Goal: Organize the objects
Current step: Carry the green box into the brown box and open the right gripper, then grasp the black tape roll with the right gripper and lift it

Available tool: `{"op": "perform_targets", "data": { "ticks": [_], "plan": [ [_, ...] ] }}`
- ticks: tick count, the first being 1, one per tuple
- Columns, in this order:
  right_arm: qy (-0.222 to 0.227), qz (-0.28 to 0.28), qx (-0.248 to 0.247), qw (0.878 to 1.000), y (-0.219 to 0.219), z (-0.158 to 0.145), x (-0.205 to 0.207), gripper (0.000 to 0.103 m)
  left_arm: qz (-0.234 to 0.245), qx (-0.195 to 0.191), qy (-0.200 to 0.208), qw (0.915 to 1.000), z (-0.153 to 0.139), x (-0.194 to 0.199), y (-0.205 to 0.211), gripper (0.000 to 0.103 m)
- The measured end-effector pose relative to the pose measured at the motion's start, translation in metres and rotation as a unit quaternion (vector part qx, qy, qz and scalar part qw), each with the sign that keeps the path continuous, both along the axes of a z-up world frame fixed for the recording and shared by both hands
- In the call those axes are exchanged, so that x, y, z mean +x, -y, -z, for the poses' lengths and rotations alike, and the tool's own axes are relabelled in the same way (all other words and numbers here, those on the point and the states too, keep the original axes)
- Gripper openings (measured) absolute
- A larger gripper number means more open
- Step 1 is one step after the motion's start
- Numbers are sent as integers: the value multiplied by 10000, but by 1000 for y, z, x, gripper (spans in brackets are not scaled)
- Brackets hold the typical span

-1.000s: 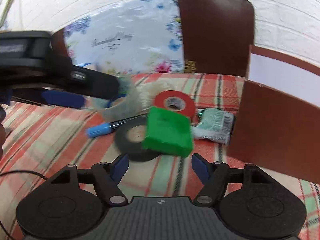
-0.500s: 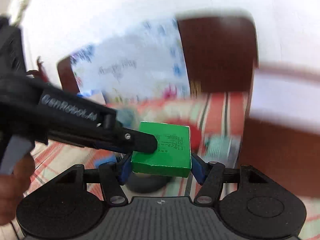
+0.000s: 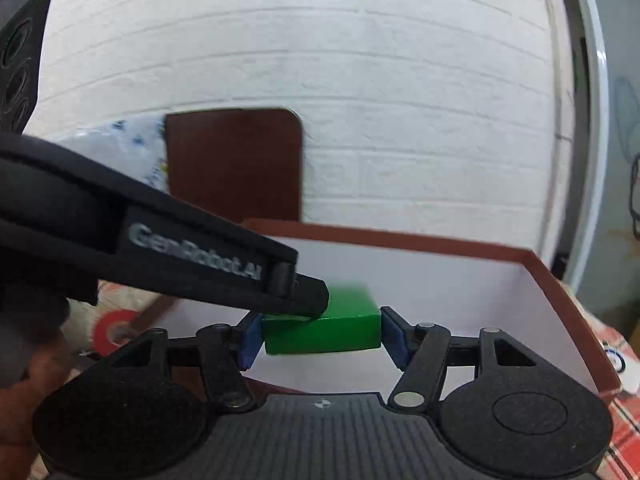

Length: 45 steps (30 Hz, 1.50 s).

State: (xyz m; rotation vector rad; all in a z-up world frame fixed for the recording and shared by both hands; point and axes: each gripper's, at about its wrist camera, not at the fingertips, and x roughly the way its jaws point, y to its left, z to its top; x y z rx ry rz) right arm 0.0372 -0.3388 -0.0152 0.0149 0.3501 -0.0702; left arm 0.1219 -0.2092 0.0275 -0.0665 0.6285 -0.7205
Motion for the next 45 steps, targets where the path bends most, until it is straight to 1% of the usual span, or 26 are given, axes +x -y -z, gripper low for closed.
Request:
{"op": "perform_targets", "data": {
  "ticks": [1, 2, 3, 4, 6, 7, 9, 11, 13, 15, 16, 17, 19, 21, 22, 24, 26, 27, 28, 30, 31, 33, 35, 37, 41, 45],
  "plan": [
    [3, 103, 11, 9999, 6, 4, 2, 69, -50, 156, 17, 9999, 5, 2, 7, 46],
    [24, 177, 13, 9998, 9, 5, 3, 72, -104, 334, 99, 9993, 9, 3, 13, 48],
    [43, 223, 15, 9997, 5, 5, 7, 71, -162, 509, 176, 9984, 12, 7, 20, 50],
    [48, 199, 36, 9998, 5, 4, 6, 70, -152, 548, 240, 9981, 11, 4, 18, 50],
    [351, 95, 154, 9992, 1, 2, -9, 70, -75, 425, 349, 9985, 1, -3, 8, 50],
    [530, 41, 136, 9985, -3, -1, -25, 70, -56, 340, 448, 9984, -6, -10, -3, 50],
    [801, -99, -5, 9967, -19, -9, -32, 70, -105, 153, 610, 9980, -20, -26, -32, 51],
    [968, -378, -127, 9945, -34, -11, -42, 70, -274, -56, 623, 9977, -27, -39, -69, 56],
    [941, -756, -262, 9923, -58, -9, -60, 71, -599, -28, 617, 9963, -25, -52, -105, 57],
    [647, -1106, -308, 9913, -78, 0, -58, 71, -1010, 297, 566, 9928, -15, -62, -138, 57],
    [421, -1281, -239, 9906, -87, 7, -55, 71, -1223, 503, 472, 9901, -8, -66, -153, 57],
    [153, -1457, -126, 9891, -93, 14, -48, 70, -1416, 648, 330, 9872, 0, -70, -169, 57],
    [-377, -1806, 68, 9828, -111, 29, -54, 70, -1747, 852, -23, 9809, 19, -72, -196, 57],
    [-698, -2065, 88, 9759, -128, 39, -53, 66, -2063, 1026, -313, 9726, 38, -74, -218, 57],
    [-811, -2159, 58, 9730, -136, 42, -49, 66, -2195, 1040, -467, 9689, 46, -74, -229, 56],
    [-1021, -2312, -7, 9675, -149, 43, -30, 67, -2386, 914, -745, 9639, 54, -73, -243, 56],
    [-1126, -2378, -84, 9647, -160, 44, -11, 73, -2512, 732, -836, 9615, 54, -78, -254, 56],
    [-1185, -2369, -151, 9642, -165, 44, 2, 81, -2544, 708, -825, 9610, 49, -81, -253, 56],
    [-1250, -2360, -238, 9634, -171, 44, 15, 83, -2553, 695, -800, 9610, 47, -81, -254, 56],
    [-1374, -2329, -410, 9619, -179, 51, 38, 81, -2523, 673, -743, 9624, 40, -81, -250, 56],
    [-1350, -2393, -381, 9608, -180, 49, 41, 77, -2483, 634, -710, 9640, 39, -79, -250, 56],
    [-1415, -2386, -462, 9596, -180, 44, 36, 76, -2373, 558, -670, 9675, 38, -78, -248, 56],
    [-1437, -2450, -531, 9573, -171, 45, 18, 76, -2196, 493, -696, 9718, 39, -76, -240, 56],
    [-1430, -2396, -521, 9589, -153, 50, -5, 77, -1931, 456, -805, 9768, 44, -73, -228, 56],
    [-1449, -1884, -383, 9706, -117, 54, -65, 77, -1139, 471, -1086, 9864, 54, -74, -187, 56],
    [-1449, -1577, -310, 9763, -91, 53, -97, 80, -350, 598, -1096, 9916, 56, -85, -140, 56]
  ]
}}
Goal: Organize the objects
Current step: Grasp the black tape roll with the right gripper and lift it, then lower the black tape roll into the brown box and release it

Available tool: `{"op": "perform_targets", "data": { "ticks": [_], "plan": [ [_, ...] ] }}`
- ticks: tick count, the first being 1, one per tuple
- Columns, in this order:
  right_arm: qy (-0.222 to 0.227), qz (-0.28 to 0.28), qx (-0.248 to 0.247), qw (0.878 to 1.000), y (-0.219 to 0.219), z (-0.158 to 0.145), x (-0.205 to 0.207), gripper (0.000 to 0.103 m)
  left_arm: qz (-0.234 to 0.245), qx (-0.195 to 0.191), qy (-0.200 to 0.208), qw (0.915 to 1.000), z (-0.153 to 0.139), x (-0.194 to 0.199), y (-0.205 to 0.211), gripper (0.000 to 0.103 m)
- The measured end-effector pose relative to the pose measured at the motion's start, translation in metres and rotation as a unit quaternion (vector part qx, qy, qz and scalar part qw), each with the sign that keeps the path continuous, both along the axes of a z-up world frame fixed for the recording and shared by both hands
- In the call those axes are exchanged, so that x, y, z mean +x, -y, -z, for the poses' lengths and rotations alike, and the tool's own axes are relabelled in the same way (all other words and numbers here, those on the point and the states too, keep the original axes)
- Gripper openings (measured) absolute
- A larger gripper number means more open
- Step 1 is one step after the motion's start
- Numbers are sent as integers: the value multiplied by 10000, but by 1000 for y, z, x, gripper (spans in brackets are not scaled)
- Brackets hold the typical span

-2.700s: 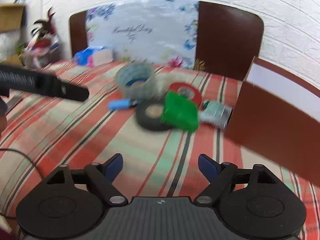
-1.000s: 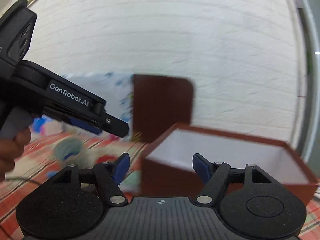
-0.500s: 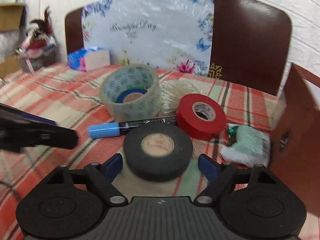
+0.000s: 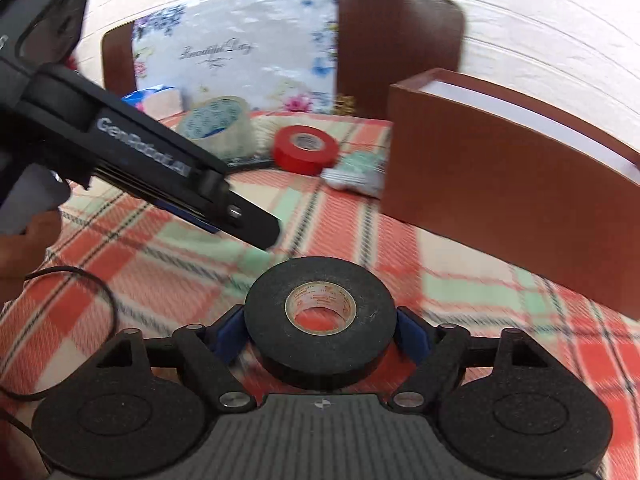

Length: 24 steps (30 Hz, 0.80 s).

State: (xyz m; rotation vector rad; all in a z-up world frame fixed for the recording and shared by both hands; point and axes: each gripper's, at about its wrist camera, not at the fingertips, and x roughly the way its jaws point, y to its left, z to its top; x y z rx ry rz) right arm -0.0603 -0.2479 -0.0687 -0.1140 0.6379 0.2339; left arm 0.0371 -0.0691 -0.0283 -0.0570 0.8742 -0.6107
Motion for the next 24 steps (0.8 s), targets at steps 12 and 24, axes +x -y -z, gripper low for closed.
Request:
{"op": "perform_targets", "data": {
  "ticks": [12, 24],
  "plan": [
    [110, -165, 200, 9996, 13, 1, 0, 75, 317, 622, -202, 9974, 2, -16, 45, 33],
    [1854, 1117, -393, 9755, 125, -89, 63, 76, 1098, 28, 1751, 9784, -119, 39, 185, 33]
  ]
}}
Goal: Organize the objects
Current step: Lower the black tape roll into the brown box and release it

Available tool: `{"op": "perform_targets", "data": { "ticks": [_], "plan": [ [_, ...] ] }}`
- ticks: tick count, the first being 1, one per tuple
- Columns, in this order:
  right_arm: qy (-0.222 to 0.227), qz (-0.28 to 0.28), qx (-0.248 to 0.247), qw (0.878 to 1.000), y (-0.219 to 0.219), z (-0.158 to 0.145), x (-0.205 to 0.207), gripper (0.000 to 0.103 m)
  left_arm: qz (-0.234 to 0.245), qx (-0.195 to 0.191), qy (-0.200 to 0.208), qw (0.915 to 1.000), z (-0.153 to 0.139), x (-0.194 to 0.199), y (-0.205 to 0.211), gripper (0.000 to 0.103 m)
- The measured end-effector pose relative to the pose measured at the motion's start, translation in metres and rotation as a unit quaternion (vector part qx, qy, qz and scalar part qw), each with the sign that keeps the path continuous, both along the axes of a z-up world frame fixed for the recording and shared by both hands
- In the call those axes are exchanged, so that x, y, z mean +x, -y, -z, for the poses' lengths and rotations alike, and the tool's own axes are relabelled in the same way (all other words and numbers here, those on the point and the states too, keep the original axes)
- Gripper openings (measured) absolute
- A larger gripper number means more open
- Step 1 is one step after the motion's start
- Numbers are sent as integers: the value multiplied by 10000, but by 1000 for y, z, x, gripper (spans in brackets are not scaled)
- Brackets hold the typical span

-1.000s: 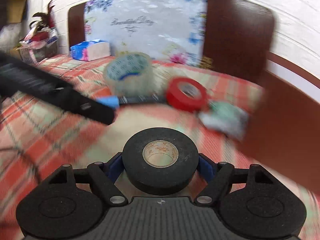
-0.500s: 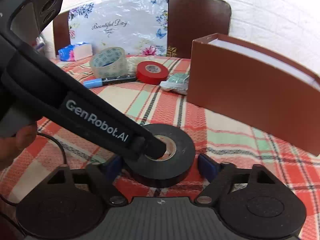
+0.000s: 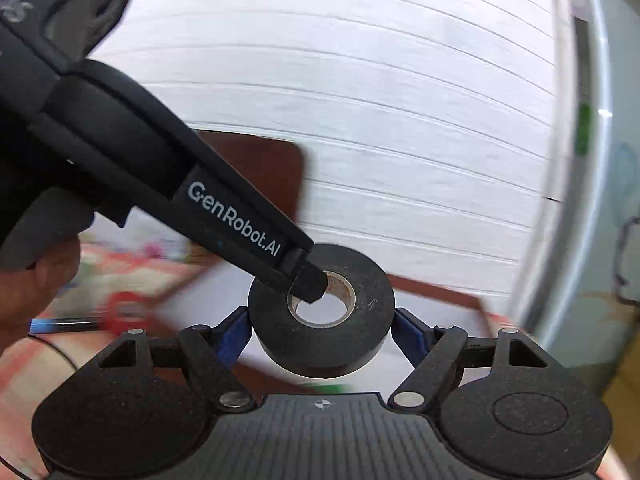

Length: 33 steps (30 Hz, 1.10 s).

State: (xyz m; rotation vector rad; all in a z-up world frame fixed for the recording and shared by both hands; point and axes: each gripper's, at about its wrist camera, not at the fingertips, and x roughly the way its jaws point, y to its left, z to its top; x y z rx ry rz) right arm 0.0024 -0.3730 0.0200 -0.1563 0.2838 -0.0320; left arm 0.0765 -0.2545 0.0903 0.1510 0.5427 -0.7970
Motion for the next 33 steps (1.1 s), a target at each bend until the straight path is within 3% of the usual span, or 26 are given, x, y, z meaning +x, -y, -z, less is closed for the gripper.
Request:
{"op": "perform_targets", "data": {
  "ticks": [3, 8, 13, 16, 20, 27, 33],
  "plan": [
    [-314, 305, 89, 9990, 39, 7, 31, 75, 222, -28, 44, 9997, 8, 21, 45, 33],
    [-850, 494, 126, 9951, 72, 30, 72, 75, 240, 41, -248, 9994, 35, 48, 85, 33],
    [-681, 590, -106, 9959, 68, 35, 79, 76, 109, 244, -291, 9992, 56, 61, 96, 36],
    [-619, 728, 56, 9954, 67, 38, 65, 76, 113, 251, -248, 9993, 57, 57, 92, 39],
    [-307, 860, 127, 9957, 57, 30, 47, 76, 145, 55, -28, 9999, 39, 40, 73, 48],
    [330, 790, 475, 9952, 31, 16, -8, 78, 208, -160, 499, 9984, 10, -7, 16, 50],
    [244, 362, 877, 9952, -17, 32, -46, 79, -185, -112, 443, 9988, 32, -52, -66, 55]
  ]
}}
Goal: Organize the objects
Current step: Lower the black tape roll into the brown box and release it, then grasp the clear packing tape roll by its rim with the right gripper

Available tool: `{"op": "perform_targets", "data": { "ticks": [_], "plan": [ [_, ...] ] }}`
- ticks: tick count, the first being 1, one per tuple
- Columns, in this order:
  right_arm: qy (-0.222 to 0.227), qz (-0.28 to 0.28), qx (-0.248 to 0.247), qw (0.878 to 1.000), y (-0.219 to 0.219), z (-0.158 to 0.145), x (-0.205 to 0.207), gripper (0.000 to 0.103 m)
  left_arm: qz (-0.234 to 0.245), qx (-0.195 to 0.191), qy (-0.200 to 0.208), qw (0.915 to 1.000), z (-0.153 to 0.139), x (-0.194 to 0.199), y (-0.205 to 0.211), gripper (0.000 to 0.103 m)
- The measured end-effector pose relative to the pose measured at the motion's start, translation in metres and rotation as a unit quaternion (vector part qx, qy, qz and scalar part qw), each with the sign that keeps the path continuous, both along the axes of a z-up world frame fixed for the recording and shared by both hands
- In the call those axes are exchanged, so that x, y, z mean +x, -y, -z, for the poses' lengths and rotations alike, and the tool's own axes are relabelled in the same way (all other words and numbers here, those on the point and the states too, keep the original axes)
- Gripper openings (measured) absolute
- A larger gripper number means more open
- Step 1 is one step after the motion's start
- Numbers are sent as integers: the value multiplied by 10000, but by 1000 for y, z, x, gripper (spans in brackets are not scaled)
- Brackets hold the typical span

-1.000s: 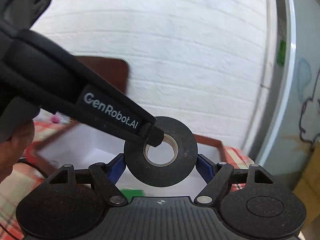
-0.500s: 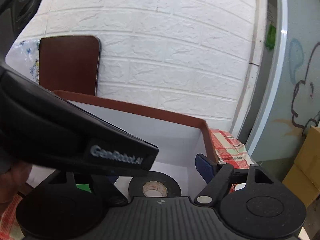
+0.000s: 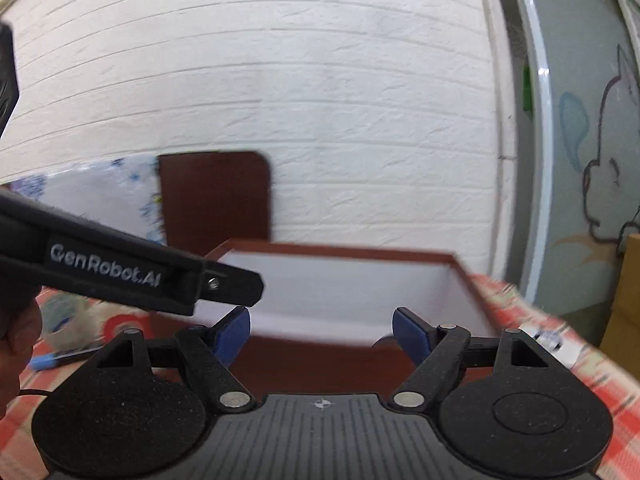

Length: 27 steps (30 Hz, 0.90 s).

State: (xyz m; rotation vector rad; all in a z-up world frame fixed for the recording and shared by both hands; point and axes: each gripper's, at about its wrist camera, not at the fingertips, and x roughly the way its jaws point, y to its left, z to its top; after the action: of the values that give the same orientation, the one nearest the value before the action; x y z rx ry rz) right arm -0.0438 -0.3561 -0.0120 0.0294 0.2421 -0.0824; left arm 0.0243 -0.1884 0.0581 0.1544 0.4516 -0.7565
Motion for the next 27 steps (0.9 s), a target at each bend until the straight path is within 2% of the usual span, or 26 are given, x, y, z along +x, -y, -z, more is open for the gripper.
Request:
{"op": "perform_targets", "data": {
  "ticks": [4, 7, 10, 12, 16, 17, 20, 21, 22, 23, 24, 25, 26, 27],
  "plan": [
    [-611, -929, -125, 9937, -49, 27, -9, 80, -687, 351, -360, 9964, 38, -14, -61, 56],
    [-1082, -1676, -324, 9794, -92, 38, -7, 78, -1567, 539, -598, 9844, 67, -11, -112, 56],
    [-1357, -2250, -593, 9630, -133, 39, -2, 77, -2568, 449, -912, 9611, 88, 0, -174, 56],
    [-1438, -2470, -771, 9552, -153, 38, 16, 76, -3213, 267, -1071, 9405, 96, 10, -217, 56],
    [-1358, -2621, -604, 9535, -189, 20, 59, 76, -4223, 27, -1163, 8990, 109, 25, -286, 56],
    [-1322, -2605, -481, 9552, -196, 14, 69, 76, -4339, -72, -1225, 8926, 115, 27, -300, 56],
    [-1473, -2349, -94, 9607, -207, 7, 122, 75, -4318, -268, -978, 8963, 122, 20, -320, 57],
    [-1611, -2206, 3, 9620, -210, 9, 140, 71, -4292, -320, -931, 8978, 122, 19, -321, 59],
    [-1780, -2068, 110, 9620, -212, 13, 153, 58, -4259, -338, -897, 8997, 123, 18, -320, 63],
    [-1967, -2006, 252, 9594, -212, 18, 167, 52, -4240, -295, -853, 9011, 123, 19, -317, 65],
    [-1920, -1953, 317, 9613, -213, 20, 172, 43, -4232, -231, -813, 9021, 124, 22, -314, 66],
    [-1869, -1942, 193, 9628, -215, 18, 175, 24, -4219, -190, -783, 9030, 125, 24, -312, 67],
    [-1999, -2053, 197, 9579, -217, 16, 178, 12, -4200, -180, -773, 9040, 125, 25, -311, 68],
    [-2105, -2032, 405, 9554, -215, 15, 178, 9, -4188, -201, -773, 9045, 126, 26, -312, 68]
  ]
}}
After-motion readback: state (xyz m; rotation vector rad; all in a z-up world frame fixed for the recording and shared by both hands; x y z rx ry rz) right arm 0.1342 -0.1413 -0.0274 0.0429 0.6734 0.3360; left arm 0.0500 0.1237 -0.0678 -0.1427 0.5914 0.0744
